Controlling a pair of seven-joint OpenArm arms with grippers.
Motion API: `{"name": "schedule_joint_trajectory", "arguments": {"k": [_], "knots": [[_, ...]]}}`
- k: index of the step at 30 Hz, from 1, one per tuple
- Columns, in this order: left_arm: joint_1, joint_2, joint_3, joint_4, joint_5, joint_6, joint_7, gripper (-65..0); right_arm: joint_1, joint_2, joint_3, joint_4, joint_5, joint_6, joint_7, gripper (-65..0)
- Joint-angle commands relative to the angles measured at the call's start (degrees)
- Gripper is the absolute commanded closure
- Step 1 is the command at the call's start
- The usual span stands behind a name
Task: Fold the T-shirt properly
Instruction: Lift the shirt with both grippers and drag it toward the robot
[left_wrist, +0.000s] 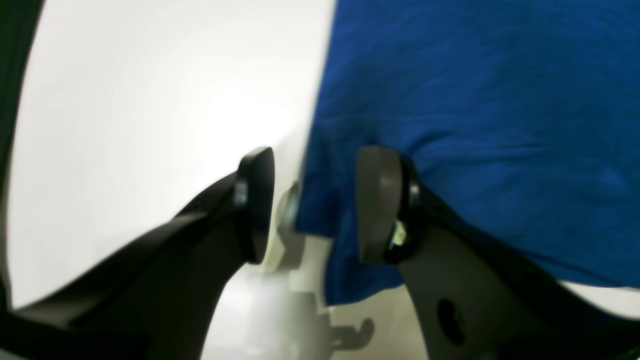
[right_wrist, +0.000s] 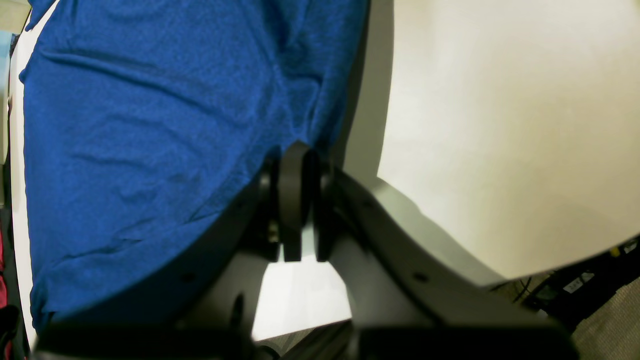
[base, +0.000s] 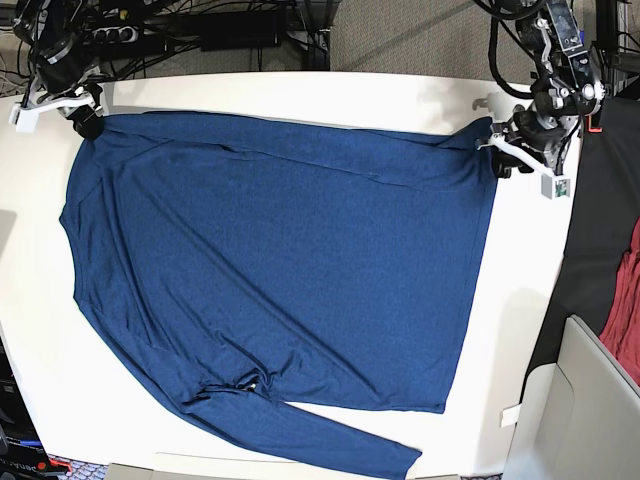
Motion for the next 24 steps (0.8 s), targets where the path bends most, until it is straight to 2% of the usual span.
{"name": "schedule_joint_trajectory", "arguments": {"k": [1,14,24], "knots": [[-0.32,-0.60,-0.63,0.81,-0.50,0.01,-0.40,-26.8,-0.24,0.78,0.45,1.03,1.10,0.21,0.93,-1.7],[-0.14,-0.25,-0.19,-3.67,-1.20,-0.26,-0.14,-27.5,-0.16,0.95,0.45,1.03,1.10,0.21,0.93,-1.7],[-0.32,-0.43,-0.10,-6.40,-10.34,-1.05,-0.05,-27.1,-0.16,1.04,0.54,1.03,2.24,0.21,0.93,-1.7]]}}
